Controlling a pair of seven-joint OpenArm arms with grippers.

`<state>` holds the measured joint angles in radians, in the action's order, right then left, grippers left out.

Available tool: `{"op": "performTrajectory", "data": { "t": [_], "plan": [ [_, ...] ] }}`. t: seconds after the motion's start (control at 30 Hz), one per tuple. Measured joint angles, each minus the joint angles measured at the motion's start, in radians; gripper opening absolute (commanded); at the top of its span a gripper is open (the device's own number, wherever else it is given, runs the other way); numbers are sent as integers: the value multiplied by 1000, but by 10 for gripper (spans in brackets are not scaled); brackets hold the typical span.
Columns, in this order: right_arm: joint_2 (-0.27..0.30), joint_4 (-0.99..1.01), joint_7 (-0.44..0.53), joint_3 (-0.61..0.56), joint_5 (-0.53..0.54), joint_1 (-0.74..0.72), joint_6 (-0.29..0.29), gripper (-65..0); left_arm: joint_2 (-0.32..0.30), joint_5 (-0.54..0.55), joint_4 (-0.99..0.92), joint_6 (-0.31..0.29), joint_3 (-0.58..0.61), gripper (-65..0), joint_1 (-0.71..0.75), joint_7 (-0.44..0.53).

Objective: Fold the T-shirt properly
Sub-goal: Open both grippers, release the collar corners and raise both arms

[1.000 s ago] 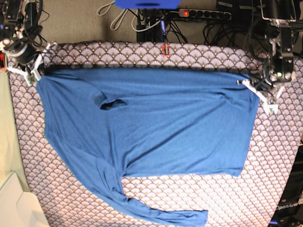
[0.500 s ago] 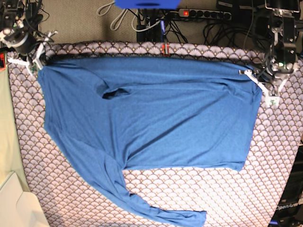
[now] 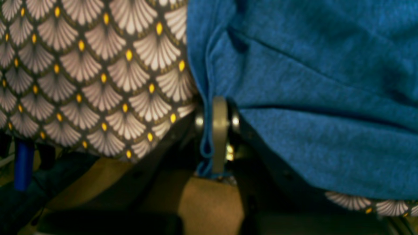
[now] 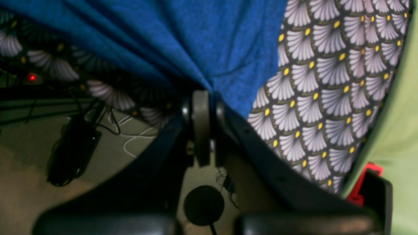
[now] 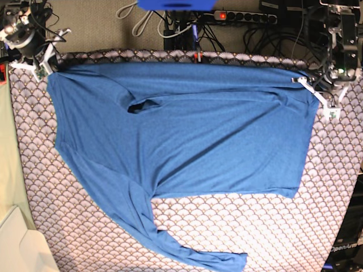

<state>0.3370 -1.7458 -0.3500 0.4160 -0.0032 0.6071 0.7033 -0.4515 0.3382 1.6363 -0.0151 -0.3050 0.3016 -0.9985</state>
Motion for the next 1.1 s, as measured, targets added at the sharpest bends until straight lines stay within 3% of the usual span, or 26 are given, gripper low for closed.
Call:
{"op": "performTrajectory", "data": {
  "t": [0.2, 0.43, 0.53, 0.67, 0.9, 1.1],
  "plan": [
    [-1, 1, 0, 0, 0, 3, 0, -626, 0, 0, 0, 0, 0, -630, 2, 0],
    [0, 1, -5, 0, -12, 3, 0, -448, 1, -11, 0, 5, 0, -388, 2, 0],
    [0, 1, -5, 1, -12, 3, 0, -384, 2, -11, 0, 4, 0, -324, 2, 0],
    [1, -1, -6, 34, -10, 23, 0, -365, 2, -11, 2, 4, -1, -270, 6, 0],
    [4, -2, -12, 118, -13, 8, 1, -365, 0, -10, 4, 4, -10, -252, 4, -5],
    [1, 2, -21, 190, -13, -190, 2, -365, 2, -14, 4, 7, -80, -251, -87, 6]
  ]
}}
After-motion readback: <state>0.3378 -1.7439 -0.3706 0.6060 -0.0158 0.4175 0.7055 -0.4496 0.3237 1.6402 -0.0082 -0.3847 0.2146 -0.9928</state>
